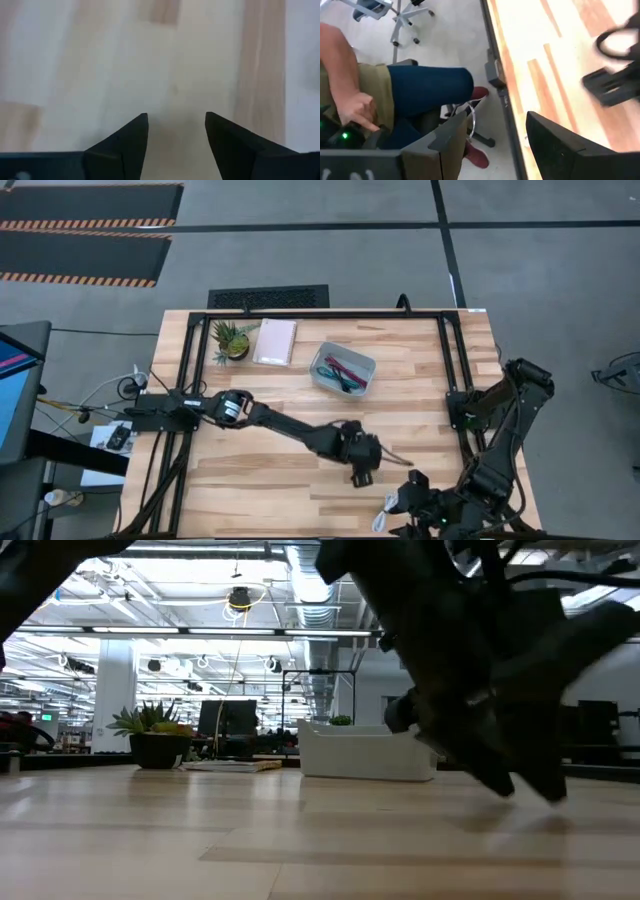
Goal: Pick and place USB-C Cables
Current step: Put the white charger cable into the gray bin
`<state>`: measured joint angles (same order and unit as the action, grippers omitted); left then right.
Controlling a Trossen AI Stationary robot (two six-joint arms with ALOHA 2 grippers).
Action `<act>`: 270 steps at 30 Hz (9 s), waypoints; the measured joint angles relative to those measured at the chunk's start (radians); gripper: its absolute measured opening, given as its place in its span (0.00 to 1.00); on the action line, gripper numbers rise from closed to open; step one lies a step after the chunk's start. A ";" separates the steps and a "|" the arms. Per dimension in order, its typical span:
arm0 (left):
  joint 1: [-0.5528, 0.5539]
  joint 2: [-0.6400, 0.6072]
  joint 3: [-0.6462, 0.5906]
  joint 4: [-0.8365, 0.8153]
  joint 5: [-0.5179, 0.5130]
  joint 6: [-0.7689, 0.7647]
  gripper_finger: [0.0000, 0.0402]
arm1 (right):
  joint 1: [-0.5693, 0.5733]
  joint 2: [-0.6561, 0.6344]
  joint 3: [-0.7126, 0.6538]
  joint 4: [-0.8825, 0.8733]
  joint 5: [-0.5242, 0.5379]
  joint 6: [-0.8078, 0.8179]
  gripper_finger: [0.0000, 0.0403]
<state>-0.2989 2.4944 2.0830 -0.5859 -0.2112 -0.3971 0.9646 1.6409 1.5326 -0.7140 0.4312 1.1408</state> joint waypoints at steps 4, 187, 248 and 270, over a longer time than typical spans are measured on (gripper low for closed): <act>-0.015 -0.039 0.003 0.055 0.115 -0.021 0.46 | 0.043 0.000 0.000 -0.001 0.045 0.022 0.57; -0.117 -1.503 -1.833 1.573 -0.331 0.110 0.03 | -0.920 0.115 -0.389 1.480 -0.467 -0.964 0.77; -0.016 -1.453 -1.690 1.114 -0.324 -0.088 0.59 | -1.123 0.076 -0.140 0.490 -0.320 -0.999 0.08; -0.014 -1.702 -1.690 0.793 -0.406 -0.076 0.53 | -1.184 0.144 -0.273 0.230 -0.245 -1.017 0.08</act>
<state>-0.3130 0.7928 0.3931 0.2072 -0.6177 -0.4735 -0.2195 1.7847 1.2597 -0.4838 0.1858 0.1241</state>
